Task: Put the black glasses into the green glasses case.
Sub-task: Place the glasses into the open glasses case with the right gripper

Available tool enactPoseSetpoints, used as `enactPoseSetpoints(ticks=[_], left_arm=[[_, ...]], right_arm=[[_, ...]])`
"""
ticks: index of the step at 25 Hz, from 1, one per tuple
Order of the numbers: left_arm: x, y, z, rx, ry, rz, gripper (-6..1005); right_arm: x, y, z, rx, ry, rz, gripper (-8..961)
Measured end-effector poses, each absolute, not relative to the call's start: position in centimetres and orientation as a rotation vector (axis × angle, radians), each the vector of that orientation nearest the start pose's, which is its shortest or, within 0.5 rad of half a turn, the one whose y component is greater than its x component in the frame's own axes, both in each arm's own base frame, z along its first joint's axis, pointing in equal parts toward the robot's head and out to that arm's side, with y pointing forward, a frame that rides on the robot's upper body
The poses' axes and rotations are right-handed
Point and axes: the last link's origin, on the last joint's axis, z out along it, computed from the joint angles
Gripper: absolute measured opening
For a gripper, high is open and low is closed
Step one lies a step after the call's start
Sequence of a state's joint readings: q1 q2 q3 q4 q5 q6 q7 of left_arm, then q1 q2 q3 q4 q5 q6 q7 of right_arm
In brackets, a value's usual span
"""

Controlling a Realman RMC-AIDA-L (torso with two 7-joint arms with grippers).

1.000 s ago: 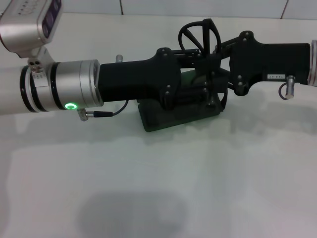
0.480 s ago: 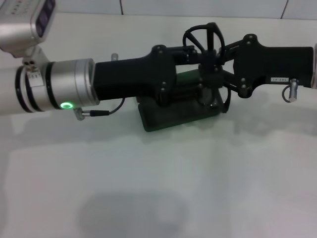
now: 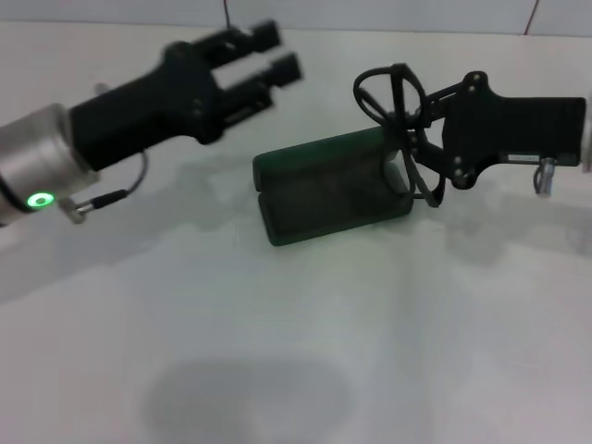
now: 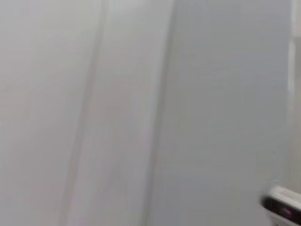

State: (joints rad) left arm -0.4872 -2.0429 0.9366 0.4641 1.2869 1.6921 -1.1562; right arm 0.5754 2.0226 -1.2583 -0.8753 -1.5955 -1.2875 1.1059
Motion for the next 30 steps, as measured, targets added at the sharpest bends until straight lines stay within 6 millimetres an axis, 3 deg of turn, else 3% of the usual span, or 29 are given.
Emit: enactPoseSetpoints(ticks=[7,15,30], left_arm=[[-24.3,31.7,3.1,-2.301,-0.463,-1.396,560],[-24.6,31.8,3.3,-2.302,-0.485,-1.381,559],[-23.4,33.4,2.8,-2.351,-0.496,-1.345,559]], right_arm=[[15.8,36.6,-3.8,-2.592,-0.531,0.236,122],[14.6,35.1,-7.5,-2.482,-0.752,0.041,126],[15.0,35.4,-8.2,-2.388,-0.775,-0.029,132]])
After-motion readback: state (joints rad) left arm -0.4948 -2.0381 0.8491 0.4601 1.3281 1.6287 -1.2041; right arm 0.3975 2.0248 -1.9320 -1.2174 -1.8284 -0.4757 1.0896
